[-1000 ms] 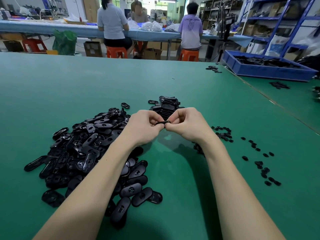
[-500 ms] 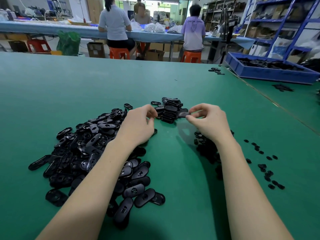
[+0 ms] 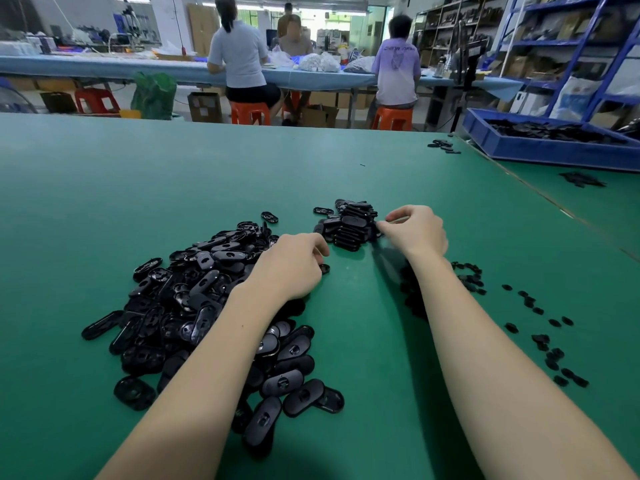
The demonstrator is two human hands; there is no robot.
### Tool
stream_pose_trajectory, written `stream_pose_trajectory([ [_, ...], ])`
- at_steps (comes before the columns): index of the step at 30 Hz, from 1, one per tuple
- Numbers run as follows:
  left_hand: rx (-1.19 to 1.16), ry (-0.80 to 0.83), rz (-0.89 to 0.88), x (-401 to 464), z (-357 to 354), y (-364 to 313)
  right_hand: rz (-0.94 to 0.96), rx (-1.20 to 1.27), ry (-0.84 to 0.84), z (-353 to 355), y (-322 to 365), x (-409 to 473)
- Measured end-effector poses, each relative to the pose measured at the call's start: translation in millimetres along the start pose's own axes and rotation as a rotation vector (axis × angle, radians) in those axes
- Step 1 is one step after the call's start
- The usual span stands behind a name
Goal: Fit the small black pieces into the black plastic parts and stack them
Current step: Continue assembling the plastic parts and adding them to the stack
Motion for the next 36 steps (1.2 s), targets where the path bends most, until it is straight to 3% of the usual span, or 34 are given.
stream_pose_trajectory([
  [6, -0.034, -0.009, 0.012, 2.9, 1.6, 8.2, 0.038, -0.119, 0.093, -4.2, -3.7, -9.2],
  [16, 0.097, -0.06, -0.015, 3.5, -3.1, 7.5, 0.234, -0.096, 0.279, 7.4, 3.1, -46.8],
  [22, -0.129, -0.087, -0.028, 4.4, 3.8, 6.2, 0.36, 0.13, 0.397, 2.8, 15.1, -60.6],
  [30, -0.4, 0.011, -0.107, 0.2, 0.8, -4.0, 0.247, 0.272, 0.477, -5.1, 12.3, -63.9],
  [36, -0.226, -0.039, -0.216, -2.6, -2.9, -7.0, 0.106, 0.375, 0.397, 1.7, 3.0, -58.1],
])
Point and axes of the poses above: each hand's wrist, its own x-axis towards the middle knuckle, its own z-axis out of the back of the hand, y = z × x, the point moved 5 cm from there along x, towards the middle knuckle, and after that the axes turned 4 degrees about z, right-handed, at the moved point
